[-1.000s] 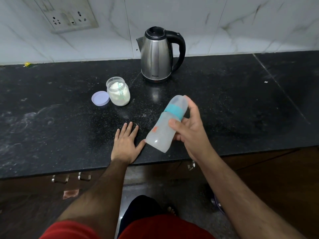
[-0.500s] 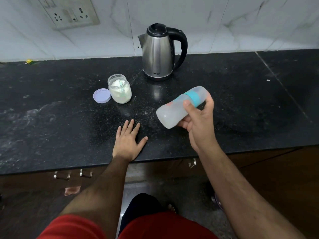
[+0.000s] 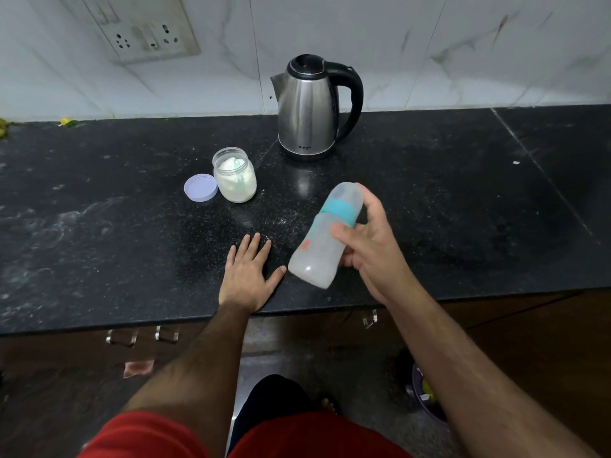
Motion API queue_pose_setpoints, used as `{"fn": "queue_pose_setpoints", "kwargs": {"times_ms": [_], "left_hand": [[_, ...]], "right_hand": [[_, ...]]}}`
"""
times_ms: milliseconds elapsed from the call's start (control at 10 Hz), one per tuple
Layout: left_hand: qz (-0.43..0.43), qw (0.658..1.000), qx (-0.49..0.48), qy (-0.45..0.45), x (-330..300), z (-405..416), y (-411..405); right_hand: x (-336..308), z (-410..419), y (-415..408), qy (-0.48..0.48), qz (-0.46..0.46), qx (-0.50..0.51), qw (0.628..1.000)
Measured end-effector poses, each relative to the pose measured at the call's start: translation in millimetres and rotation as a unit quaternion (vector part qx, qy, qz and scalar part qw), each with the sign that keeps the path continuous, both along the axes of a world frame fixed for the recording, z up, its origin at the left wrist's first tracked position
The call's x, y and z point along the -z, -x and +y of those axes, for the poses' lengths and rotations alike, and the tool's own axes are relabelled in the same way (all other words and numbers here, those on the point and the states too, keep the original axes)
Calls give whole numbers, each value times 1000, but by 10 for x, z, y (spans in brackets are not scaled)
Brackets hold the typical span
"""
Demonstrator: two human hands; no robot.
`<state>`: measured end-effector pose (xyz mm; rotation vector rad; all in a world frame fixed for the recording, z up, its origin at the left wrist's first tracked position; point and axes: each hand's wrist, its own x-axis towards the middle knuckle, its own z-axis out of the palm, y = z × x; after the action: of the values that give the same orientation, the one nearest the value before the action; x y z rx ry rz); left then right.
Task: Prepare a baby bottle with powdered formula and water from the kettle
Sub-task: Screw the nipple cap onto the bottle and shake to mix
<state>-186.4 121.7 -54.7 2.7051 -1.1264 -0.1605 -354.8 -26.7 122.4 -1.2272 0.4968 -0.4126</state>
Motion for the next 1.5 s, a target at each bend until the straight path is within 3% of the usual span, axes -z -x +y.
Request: {"fn": "queue_pose_setpoints", "kwargs": {"times_ms": [100,200,300,500,600,700,800,1000,1100,1200,1300,1400,1500], "left_hand": [[-4,1000,-2,2,0,7,3],[-2,1000,-1,3,5,14,8],[2,1000,-2,5,-2,8,7],[6,1000,-3,6,-24,6,12],[5,1000,-3,7,-21,7,13],[7,1000,-5,12,-22,4,15],[7,1000,-4,15,-26,5,19],[5,1000,-4,12,-20,8,9],[4,1000,-6,14,-2,8,11],[5,1000,-6,14,-3,7,12],[0,1000,-2,14,3,9,1],[0,1000,-3,19,18,9,2],[2,1000,-3,24,29,9,-1]], "right_hand": [[-18,-97,-33,-33,-44,93,994],[-11,-105,-44,-29,-39,116,992],[3,4,4,-11,-12,45,999],[-10,-82,-35,-35,-50,136,989],[-35,-29,-30,-13,-27,48,998],[-37,-41,-20,-26,-34,32,999],[-35,-111,-34,-72,-60,128,987],[-23,-23,18,-18,-7,-7,1000],[-43,-70,-30,-57,-44,92,993],[-29,-63,-50,-74,-45,129,988],[-32,35,-18,-26,-16,35,999],[-46,5,-14,-30,-27,55,998],[-40,-81,-26,-73,-50,151,985]]}}
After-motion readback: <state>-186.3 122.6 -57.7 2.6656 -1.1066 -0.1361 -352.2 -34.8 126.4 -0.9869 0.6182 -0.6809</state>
